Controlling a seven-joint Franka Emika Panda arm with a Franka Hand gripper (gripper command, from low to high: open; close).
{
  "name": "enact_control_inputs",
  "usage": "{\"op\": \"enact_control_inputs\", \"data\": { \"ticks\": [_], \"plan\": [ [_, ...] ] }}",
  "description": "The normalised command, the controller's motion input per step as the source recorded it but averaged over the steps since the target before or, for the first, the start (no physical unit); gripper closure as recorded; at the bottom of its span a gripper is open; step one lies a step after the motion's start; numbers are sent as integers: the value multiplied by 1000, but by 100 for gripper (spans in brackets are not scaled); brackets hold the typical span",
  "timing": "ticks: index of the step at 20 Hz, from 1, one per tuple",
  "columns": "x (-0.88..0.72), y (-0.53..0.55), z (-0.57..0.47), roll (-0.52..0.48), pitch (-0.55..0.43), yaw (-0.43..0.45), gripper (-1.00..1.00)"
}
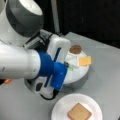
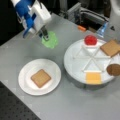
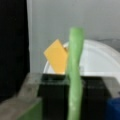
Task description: Ingredient selection for cheeseburger or sandwich
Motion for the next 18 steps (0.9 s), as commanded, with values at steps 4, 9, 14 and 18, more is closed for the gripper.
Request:
{"op": "enact_control_inputs", "data": {
  "ticks": [4, 9, 14, 18],
  "plan": [
    [493, -449, -156, 97, 154, 67, 100],
    [341, -233, -49, 80, 84, 14, 100],
    [319, -98, -122, 62, 37, 6, 100],
    [310, -99, -277, 78, -1, 65, 100]
  ]
}}
